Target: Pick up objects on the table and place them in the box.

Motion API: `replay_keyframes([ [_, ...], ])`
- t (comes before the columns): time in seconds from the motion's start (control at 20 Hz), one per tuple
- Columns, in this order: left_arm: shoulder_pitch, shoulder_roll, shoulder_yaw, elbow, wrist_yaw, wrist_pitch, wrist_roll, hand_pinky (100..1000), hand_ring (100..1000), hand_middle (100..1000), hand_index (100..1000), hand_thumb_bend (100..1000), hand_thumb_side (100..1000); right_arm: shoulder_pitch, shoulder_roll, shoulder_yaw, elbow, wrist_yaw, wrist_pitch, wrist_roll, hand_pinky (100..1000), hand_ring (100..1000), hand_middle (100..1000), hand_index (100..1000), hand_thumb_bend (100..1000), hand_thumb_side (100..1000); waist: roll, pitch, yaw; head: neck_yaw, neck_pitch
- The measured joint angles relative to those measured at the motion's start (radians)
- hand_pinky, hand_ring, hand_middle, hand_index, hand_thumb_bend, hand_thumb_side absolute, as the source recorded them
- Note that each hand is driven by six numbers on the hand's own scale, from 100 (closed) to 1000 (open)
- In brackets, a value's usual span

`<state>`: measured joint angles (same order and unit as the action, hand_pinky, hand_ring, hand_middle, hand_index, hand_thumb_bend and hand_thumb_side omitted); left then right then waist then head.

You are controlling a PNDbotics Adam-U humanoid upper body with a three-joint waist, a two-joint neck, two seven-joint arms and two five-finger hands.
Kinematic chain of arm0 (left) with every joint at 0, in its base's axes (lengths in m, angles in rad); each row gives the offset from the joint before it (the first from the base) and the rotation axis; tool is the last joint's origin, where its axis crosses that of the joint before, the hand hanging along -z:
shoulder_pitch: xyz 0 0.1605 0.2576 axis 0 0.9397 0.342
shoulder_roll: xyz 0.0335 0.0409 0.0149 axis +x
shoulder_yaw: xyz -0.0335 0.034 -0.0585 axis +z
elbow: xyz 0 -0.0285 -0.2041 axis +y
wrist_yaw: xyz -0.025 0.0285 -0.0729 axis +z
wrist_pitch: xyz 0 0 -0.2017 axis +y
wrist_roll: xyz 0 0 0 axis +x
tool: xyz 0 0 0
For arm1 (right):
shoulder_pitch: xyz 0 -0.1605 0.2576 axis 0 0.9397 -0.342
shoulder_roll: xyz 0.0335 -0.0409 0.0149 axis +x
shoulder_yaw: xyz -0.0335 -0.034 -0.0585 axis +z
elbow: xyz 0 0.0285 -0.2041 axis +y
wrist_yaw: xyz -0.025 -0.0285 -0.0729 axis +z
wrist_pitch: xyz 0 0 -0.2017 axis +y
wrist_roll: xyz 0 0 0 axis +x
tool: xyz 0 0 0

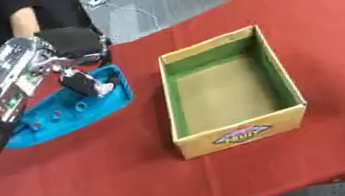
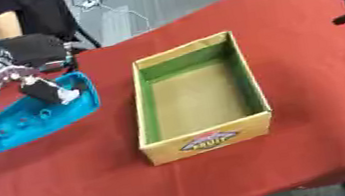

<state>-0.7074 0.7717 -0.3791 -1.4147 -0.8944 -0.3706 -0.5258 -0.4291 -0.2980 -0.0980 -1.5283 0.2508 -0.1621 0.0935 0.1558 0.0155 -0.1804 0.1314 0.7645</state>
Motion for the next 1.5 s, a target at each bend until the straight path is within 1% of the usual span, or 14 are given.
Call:
replay_keyframes([
  [0.15,-0.023,-0.002,-0.003,-0.011,0.0,0.001,-0.006,100,100,100,101,100,525,0.0,0.0,0.001,0.0,0.0,0.0,0.0,676,906,965,1000,452,1000,0.0,0.0,0.0,0.0,0.0],
  [0.35,-0.069,-0.026,-0.003,-0.03,0.0,-0.001,-0.013,100,100,100,101,100,519,0.0,0.0,0.002,0.0,0.0,0.0,0.0,676,906,965,1000,452,1000,0.0,-0.002,0.0,0.0,0.0],
  [0.65,-0.134,-0.083,-0.014,-0.056,0.0,-0.006,-0.031,100,100,100,101,100,516,0.001,0.0,0.003,0.0,0.0,0.0,0.0,675,906,965,1000,451,1000,0.0,-0.003,-0.003,0.001,0.0],
  [0.95,-0.181,-0.147,-0.034,-0.06,0.0,-0.013,-0.052,100,100,100,102,100,520,0.0,0.007,0.003,0.0,0.0,0.0,0.001,676,906,965,1000,450,1000,0.001,-0.003,-0.014,0.01,0.0],
  [1.5,-0.21,-0.24,-0.058,-0.022,-0.01,-0.045,-0.064,100,100,100,102,100,524,-0.001,0.017,0.003,-0.006,0.0,0.0,0.001,676,906,965,1000,447,1000,0.003,-0.003,-0.026,0.026,-0.003],
])
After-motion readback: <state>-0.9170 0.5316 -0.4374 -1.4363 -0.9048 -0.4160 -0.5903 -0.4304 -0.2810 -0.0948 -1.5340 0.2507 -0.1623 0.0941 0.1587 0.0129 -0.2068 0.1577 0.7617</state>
